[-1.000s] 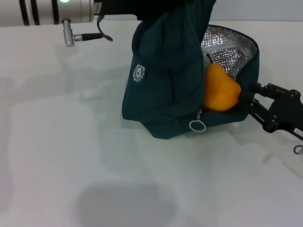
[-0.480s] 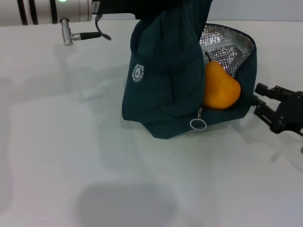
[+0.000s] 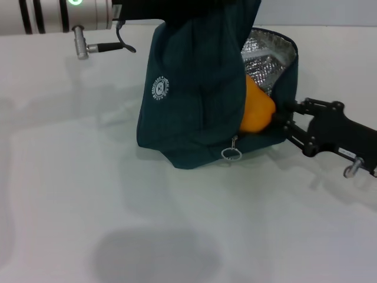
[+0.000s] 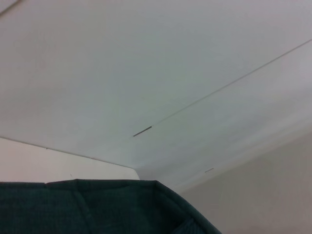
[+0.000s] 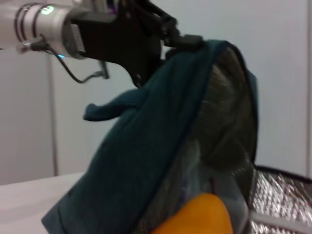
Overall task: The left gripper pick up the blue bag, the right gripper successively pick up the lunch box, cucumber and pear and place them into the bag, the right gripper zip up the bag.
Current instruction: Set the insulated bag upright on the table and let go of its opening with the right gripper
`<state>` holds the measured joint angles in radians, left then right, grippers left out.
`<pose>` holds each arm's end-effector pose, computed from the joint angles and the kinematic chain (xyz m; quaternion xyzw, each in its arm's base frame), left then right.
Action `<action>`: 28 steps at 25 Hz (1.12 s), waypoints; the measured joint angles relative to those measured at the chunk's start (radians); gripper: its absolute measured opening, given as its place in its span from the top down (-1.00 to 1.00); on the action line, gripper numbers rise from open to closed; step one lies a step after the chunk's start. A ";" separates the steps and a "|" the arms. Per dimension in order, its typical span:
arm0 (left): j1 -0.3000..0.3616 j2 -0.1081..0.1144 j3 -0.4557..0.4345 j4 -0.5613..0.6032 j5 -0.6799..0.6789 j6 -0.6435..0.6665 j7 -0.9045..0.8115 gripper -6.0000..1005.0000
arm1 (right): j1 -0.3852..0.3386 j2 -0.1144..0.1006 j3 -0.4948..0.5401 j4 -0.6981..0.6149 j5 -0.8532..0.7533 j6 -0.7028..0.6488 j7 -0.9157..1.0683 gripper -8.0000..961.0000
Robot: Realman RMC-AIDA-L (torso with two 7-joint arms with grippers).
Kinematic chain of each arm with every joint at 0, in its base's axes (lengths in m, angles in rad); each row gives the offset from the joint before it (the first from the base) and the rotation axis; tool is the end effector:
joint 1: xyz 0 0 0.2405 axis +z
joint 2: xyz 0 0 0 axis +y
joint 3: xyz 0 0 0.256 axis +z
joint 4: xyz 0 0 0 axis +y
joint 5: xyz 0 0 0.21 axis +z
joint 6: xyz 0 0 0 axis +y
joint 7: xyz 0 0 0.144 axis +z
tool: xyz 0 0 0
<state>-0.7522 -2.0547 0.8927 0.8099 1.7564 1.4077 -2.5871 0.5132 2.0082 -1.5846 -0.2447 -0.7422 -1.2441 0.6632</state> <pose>-0.1368 0.4090 0.0252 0.7637 0.5567 0.3266 0.0119 0.2664 0.3319 -0.0484 -0.9013 0.1111 0.3089 0.2825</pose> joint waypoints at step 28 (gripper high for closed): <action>0.005 0.002 0.000 -0.002 -0.006 0.008 -0.002 0.85 | -0.046 0.006 0.120 -0.108 0.011 -0.103 -0.009 0.26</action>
<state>-0.7468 -2.0524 0.8928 0.8083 1.7507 1.4158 -2.5894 0.4672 2.0140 -1.4645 -0.3530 -0.7311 -1.3467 0.6539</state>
